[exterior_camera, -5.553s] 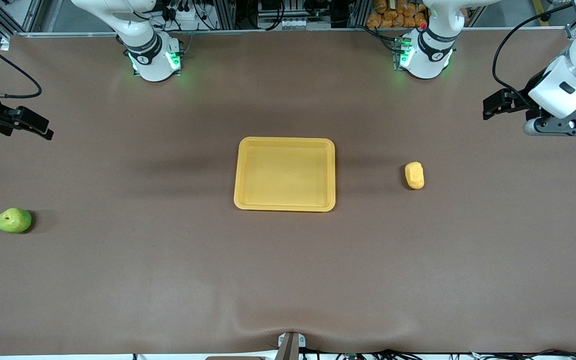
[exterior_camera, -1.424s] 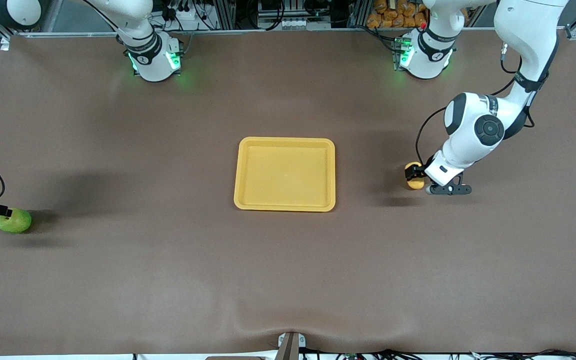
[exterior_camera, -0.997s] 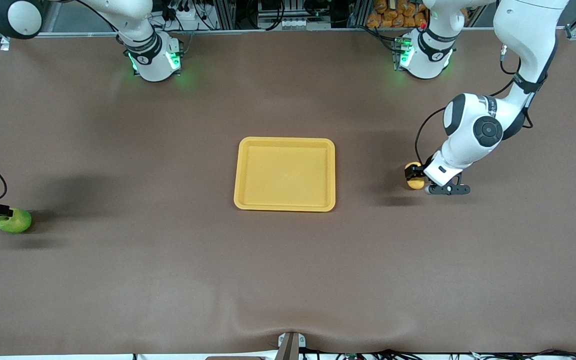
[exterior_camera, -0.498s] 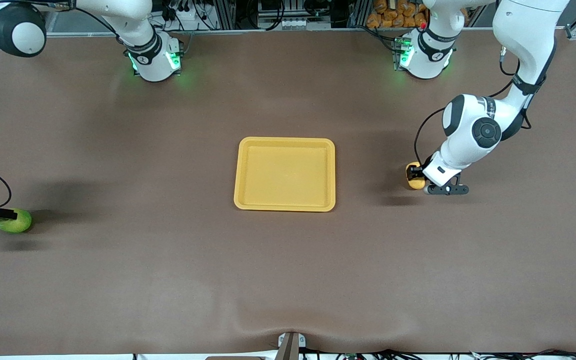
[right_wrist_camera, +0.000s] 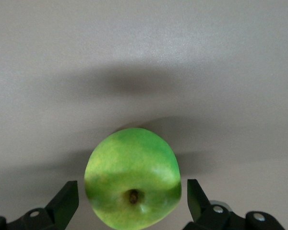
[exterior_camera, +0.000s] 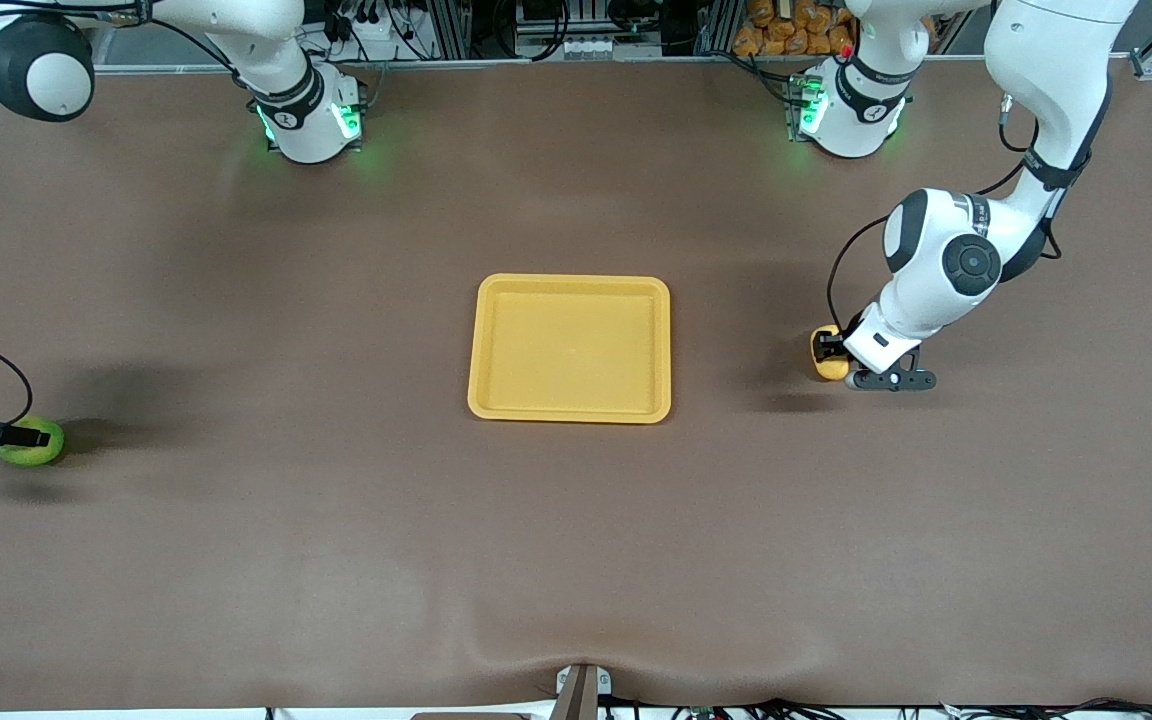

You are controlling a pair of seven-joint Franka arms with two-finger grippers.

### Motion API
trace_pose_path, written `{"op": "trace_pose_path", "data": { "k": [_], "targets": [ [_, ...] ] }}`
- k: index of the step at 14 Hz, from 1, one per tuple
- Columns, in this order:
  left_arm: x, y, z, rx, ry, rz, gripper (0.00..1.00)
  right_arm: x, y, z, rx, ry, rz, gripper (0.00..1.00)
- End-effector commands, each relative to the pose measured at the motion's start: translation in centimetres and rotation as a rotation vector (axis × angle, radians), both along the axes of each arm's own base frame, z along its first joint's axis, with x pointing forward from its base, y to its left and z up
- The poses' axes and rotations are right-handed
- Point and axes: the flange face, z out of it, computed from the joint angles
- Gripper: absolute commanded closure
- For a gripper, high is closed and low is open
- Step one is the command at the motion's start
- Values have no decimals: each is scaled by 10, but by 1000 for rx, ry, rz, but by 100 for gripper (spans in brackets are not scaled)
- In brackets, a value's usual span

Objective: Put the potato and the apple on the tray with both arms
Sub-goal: 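Lower and close the left gripper on the potato while the right grasps the apple, then carry the potato onto the tray with the left gripper and release it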

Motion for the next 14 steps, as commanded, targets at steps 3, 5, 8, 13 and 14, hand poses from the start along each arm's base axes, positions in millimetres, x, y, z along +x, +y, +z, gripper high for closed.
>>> {"op": "trace_pose_path", "data": {
  "k": [3,5,8,13,14],
  "targets": [
    [16,-12,19,4,-21,-17,80,-3,-3,-10,31,-1,-37,0],
    [22,-29,30,-1,-16,-43,81,-5,-2,-14,37,5,-45,0],
    [28,-66,50,-15,-19,-76,81,-5,-1,-13,34,12,-40,39],
    [29,-140,77,-22,-15,-61,81,-5,-1,-4,22,25,-16,100],
    [28,-154,83,-25,-19,-69,81,-5,0,0,33,31,-18,100]
  ]
}}
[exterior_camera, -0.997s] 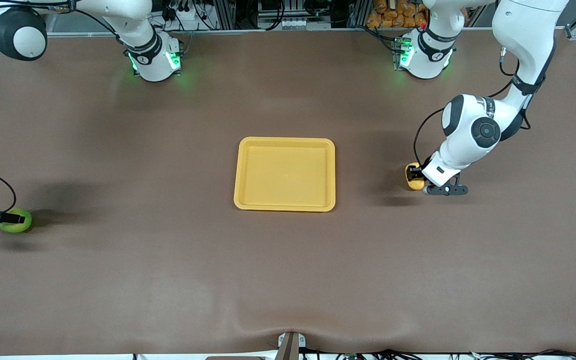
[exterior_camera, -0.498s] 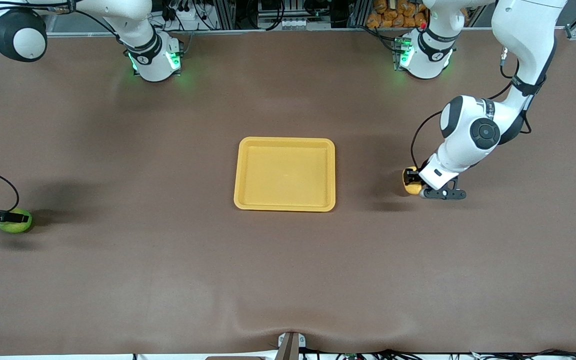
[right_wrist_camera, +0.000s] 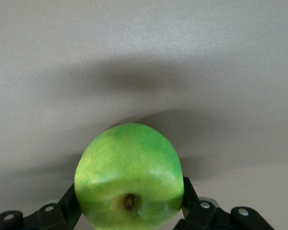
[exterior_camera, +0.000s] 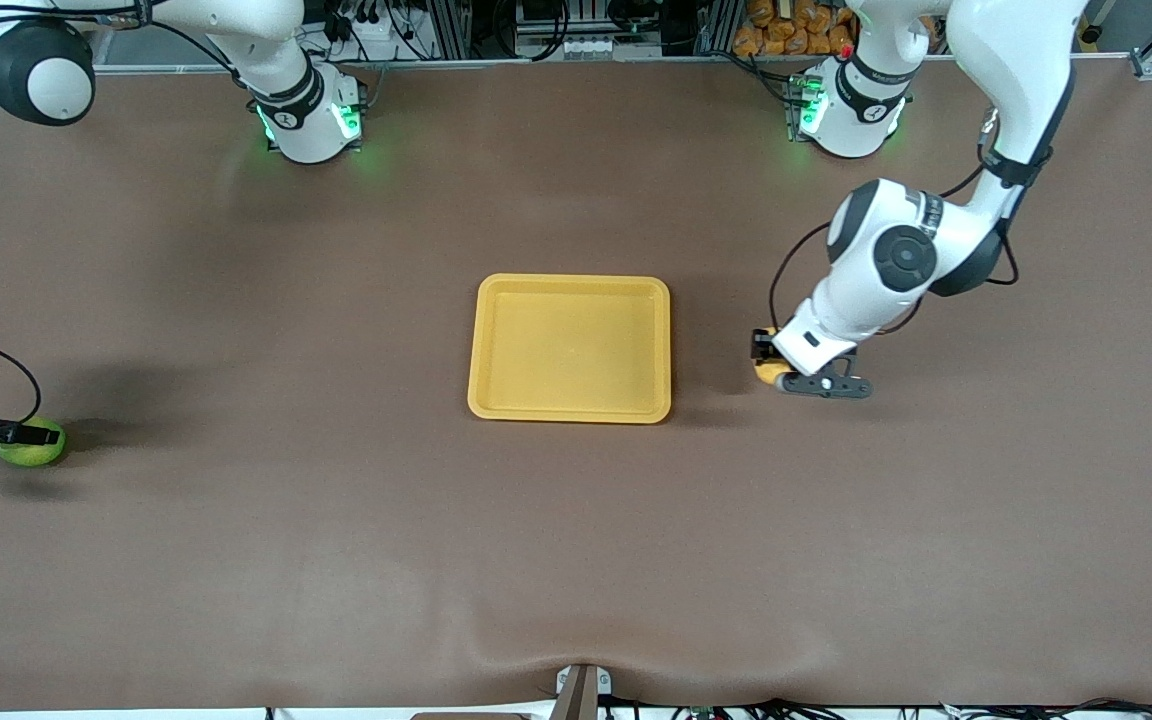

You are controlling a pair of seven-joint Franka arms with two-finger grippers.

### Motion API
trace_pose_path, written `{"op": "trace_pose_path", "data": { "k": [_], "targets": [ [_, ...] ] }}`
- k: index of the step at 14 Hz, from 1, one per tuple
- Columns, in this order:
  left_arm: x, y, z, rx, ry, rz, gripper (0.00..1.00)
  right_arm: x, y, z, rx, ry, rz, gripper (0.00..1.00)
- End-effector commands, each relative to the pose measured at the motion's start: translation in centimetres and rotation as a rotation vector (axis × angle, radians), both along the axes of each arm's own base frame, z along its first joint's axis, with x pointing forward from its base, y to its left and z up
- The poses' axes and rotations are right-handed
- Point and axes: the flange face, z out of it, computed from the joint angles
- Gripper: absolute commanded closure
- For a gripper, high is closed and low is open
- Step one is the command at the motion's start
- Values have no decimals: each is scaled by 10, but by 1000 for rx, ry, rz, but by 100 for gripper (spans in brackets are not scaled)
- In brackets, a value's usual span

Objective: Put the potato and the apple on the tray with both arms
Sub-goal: 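Carry the potato onto the tray with the left gripper and release it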

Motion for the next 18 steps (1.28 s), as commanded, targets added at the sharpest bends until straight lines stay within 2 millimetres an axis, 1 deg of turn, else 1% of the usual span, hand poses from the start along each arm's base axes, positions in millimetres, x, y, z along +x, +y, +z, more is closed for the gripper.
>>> {"op": "trace_pose_path", "data": {
  "k": [1,3,5,6,8,9,10,11,12,13,14,15,16,17,18],
  "targets": [
    [9,-30,13,1,-2,-1,81,-1,2,18,30,20,3,100],
    [10,-58,16,-8,9,4,81,-1,15,31,68,53,11,100],
    [11,-86,14,-21,18,26,81,1,28,40,97,88,11,100],
    [9,-101,13,-28,20,20,80,1,31,48,104,95,13,100],
    [10,-118,14,-43,15,17,80,-1,36,51,118,121,17,100],
    [10,-127,13,-48,16,12,80,-1,40,57,125,129,21,100],
    [8,-136,11,-50,18,0,80,-1,48,75,127,138,28,100],
    [6,-141,7,-50,25,-5,80,0,59,90,134,155,43,100],
    [5,-145,4,-47,25,-17,80,3,73,101,135,167,62,100],
    [2,-149,0,-35,23,-32,80,5,82,120,123,157,64,100],
    [0,-153,-6,-20,20,-32,80,7,91,133,112,155,50,100],
    [1,-159,-9,-3,6,-38,80,7,102,140,107,176,30,100],
    [1,-163,-17,15,0,-38,80,7,110,147,99,187,28,100],
    [-1,-171,-21,21,-4,-33,80,7,113,160,98,171,39,100],
    [-4,-179,-28,24,3,-26,80,6,126,170,96,168,52,100]
  ]
}}
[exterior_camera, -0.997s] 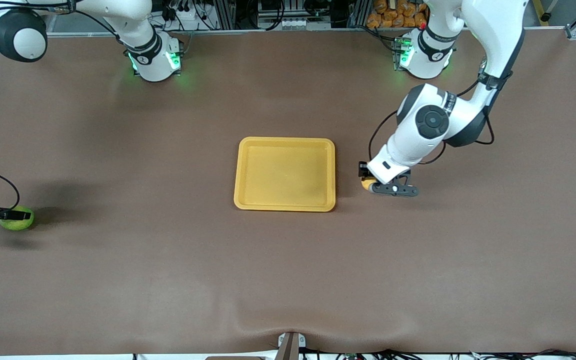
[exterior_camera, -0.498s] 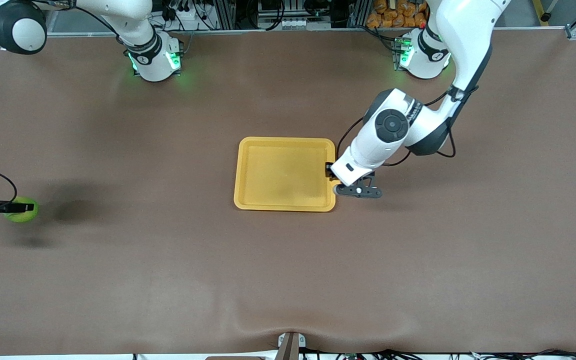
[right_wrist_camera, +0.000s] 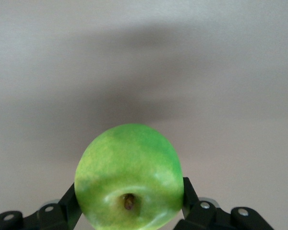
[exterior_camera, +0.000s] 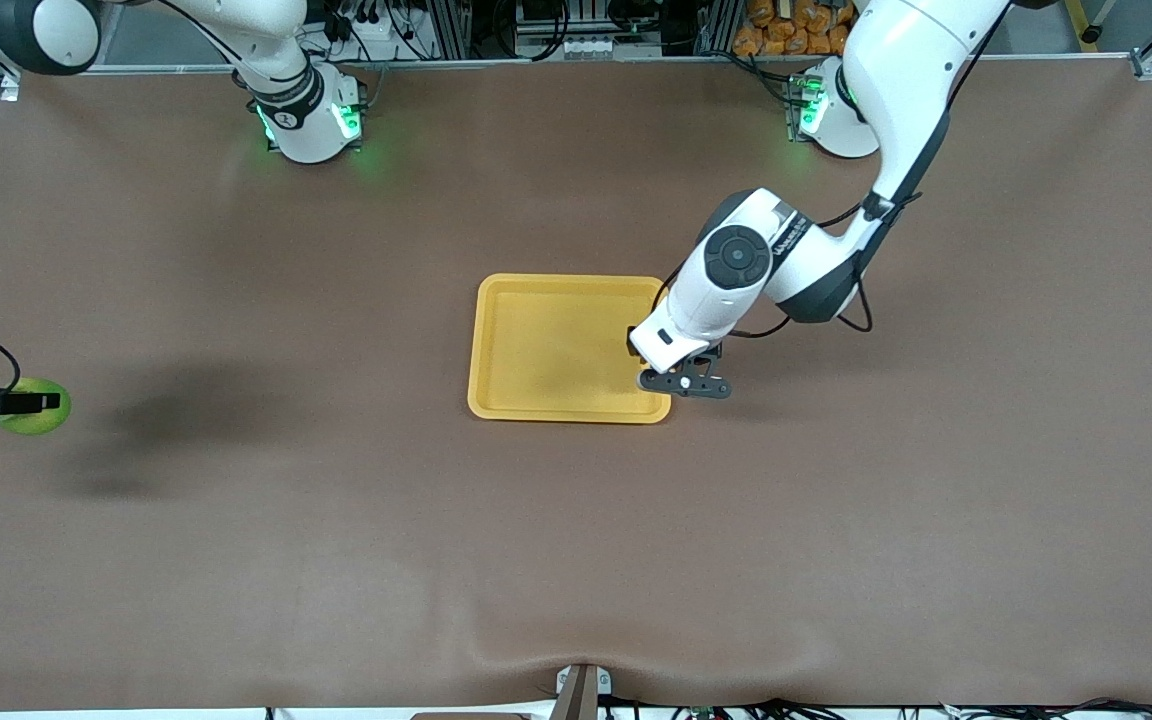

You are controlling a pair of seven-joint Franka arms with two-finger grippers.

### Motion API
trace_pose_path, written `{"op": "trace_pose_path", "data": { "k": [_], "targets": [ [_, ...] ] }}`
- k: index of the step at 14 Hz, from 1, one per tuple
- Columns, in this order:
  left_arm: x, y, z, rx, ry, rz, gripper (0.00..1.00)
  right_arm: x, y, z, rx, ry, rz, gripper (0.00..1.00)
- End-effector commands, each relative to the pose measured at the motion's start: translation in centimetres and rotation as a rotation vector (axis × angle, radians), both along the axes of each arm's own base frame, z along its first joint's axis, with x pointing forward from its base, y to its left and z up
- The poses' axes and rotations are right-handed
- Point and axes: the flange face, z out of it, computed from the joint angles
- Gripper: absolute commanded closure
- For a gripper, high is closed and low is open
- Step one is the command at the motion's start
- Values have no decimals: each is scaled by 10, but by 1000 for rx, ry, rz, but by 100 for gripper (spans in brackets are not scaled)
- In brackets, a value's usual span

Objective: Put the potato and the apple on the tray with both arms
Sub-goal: 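Carry the potato onto the tray with the left gripper and release it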

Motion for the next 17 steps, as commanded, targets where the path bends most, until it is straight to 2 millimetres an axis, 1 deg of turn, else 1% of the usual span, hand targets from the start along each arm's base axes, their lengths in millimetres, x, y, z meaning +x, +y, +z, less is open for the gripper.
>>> {"op": "trace_pose_path", "data": {
  "k": [1,4,6,8,9,11,12,13,14,15,16,17],
  "targets": [
    [1,-22,-14,19,7,18,79,-11,28,27,-4,5,6,100],
    [-1,-24,-24,25,21,17,78,-16,53,41,-9,19,5,100],
    [-4,-26,-27,27,25,13,78,-18,65,46,-2,42,7,100],
    [-5,-28,-31,28,32,12,77,-19,83,52,-10,72,-8,100],
    [-5,-28,-32,29,33,12,76,-20,89,57,-10,71,0,100],
    [-7,-28,-36,31,39,12,74,-25,106,61,15,71,17,100],
    [-8,-30,-36,32,41,9,73,-27,119,63,22,69,30,100],
    [-9,-29,-39,36,43,9,72,-27,137,69,15,65,49,100],
    [-9,-28,-42,38,47,10,71,-29,144,70,7,70,34,100],
    [-7,-26,-45,42,49,15,69,-31,152,70,-1,80,7,100],
    [-7,-26,-46,43,52,33,61,-34,169,70,3,86,-7,100],
    [-7,-25,-48,45,55,45,57,-36,183,74,-3,76,-2,100]
  ]
}}
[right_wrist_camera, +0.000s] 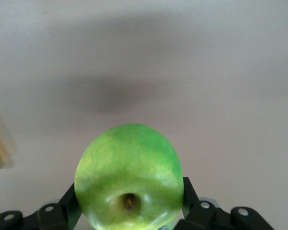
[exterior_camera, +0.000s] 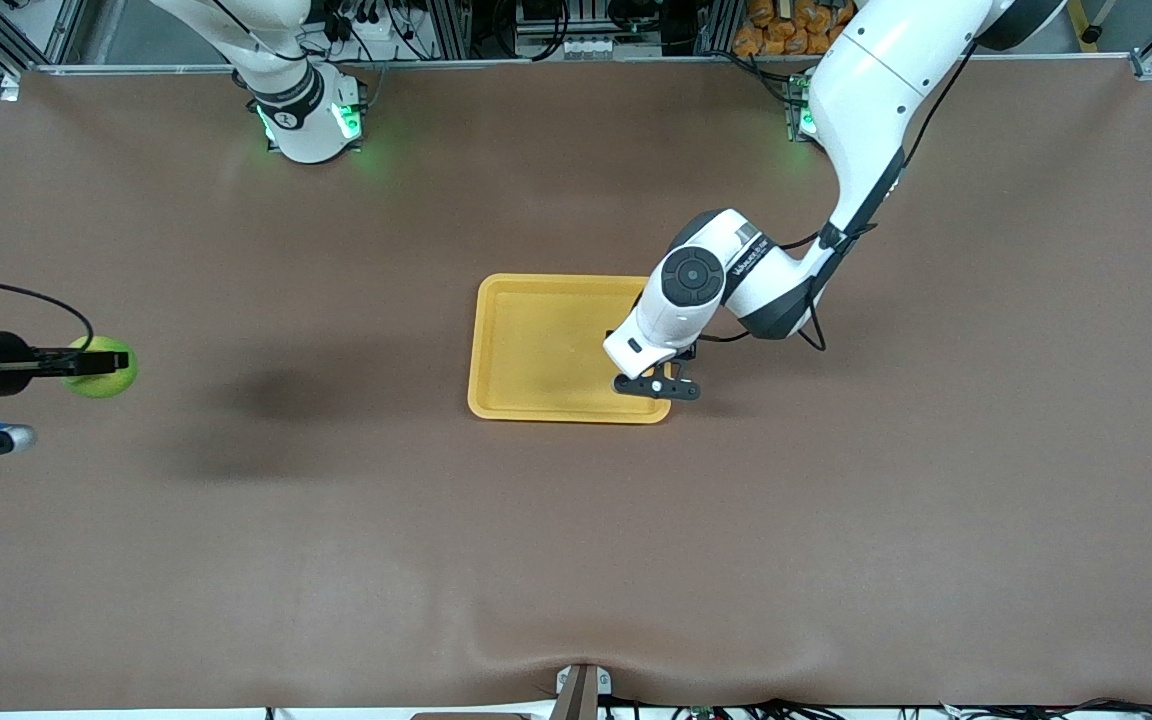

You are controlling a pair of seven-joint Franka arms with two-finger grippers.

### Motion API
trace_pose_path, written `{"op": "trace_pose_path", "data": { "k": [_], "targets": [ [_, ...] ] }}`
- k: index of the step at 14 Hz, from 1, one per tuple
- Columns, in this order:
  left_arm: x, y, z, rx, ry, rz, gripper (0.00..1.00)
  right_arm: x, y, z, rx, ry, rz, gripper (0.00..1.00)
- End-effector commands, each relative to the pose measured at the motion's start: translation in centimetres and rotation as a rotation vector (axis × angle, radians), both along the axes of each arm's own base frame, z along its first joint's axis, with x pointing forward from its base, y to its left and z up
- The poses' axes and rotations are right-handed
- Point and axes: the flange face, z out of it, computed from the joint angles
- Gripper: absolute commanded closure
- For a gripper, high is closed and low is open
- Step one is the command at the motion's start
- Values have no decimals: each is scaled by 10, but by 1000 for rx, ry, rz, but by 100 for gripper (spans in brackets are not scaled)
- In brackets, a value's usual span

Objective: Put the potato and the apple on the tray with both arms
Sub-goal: 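Carry the potato onto the tray with the left gripper and release it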

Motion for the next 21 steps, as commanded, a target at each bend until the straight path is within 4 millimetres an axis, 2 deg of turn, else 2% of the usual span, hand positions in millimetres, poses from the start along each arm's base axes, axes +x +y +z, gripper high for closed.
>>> {"op": "trace_pose_path", "data": {
  "k": [1,2,3,4,8,11,13,14,16,18,21],
  "targets": [
    [4,-4,-1,23,-9,31,53,-19,31,10,-4,-15,-20,100],
    [4,-4,-1,23,-9,31,45,-21,48,12,-13,-15,-15,100],
    [4,-4,-2,24,-8,33,30,-26,65,10,-27,-4,-36,100],
    [4,-3,-2,23,-9,36,0,-30,77,8,-36,-13,-41,100],
    [8,-1,4,26,-26,33,0,-51,118,-2,-9,-48,-13,100],
    [18,7,28,16,-60,48,0,-54,160,-1,-39,-44,-30,100],
    [25,16,56,23,-83,59,0,-57,192,0,-45,-50,-11,100],
    [26,20,69,41,-82,58,0,-57,200,-1,-25,-50,-12,100],
    [40,40,102,82,-72,82,0,-59,231,-3,12,-53,5,100],
    [46,51,136,122,-64,85,0,-60,249,-5,4,-63,0,100],
    [58,84,188,132,-76,136,0,-63,277,-8,0,-77,5,100]
  ]
}}
